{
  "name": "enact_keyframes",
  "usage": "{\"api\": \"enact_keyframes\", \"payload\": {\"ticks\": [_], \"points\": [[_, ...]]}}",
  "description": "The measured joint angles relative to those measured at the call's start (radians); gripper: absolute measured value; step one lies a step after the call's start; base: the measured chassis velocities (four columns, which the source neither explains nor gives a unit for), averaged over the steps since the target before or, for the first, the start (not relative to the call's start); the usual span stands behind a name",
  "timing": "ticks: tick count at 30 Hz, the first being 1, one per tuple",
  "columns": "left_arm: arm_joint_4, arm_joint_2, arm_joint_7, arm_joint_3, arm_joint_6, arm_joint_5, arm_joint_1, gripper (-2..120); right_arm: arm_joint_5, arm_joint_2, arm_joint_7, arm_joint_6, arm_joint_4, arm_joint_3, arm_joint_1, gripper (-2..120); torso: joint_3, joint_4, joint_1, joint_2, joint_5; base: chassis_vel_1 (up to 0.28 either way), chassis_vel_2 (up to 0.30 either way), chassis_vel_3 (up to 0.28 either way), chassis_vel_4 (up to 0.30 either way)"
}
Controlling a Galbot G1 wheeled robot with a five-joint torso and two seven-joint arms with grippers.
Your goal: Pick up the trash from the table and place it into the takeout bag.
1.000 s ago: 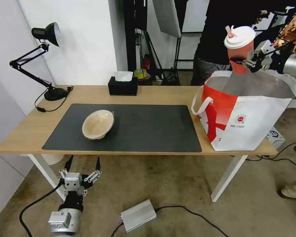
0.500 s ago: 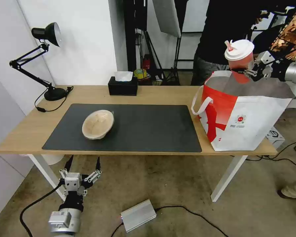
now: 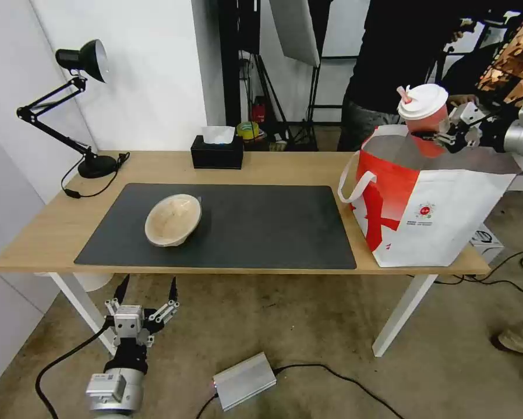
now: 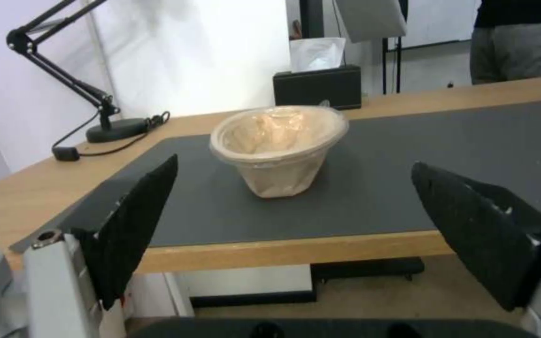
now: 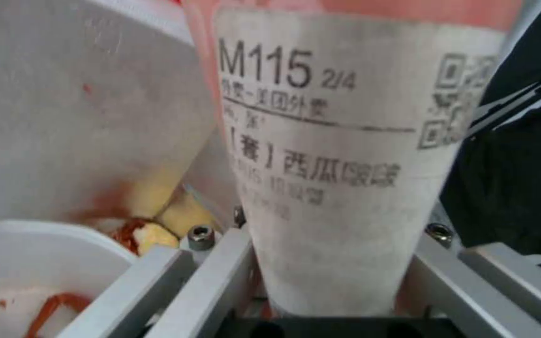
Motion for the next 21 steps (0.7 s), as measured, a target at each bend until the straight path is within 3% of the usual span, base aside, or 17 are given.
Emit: {"api": "enact_keyframes", "payload": {"ticks": [21], "points": [[0.002,0.0,0.0,0.0,-0.002,0.0,0.001,100,-0.042,-0.004,-0.053,0.048,-0.057,0.013,-0.031,7,0.0,-0.0001,0.0,0.0,0.0001,0.0,0.0,0.0,0.0]]}}
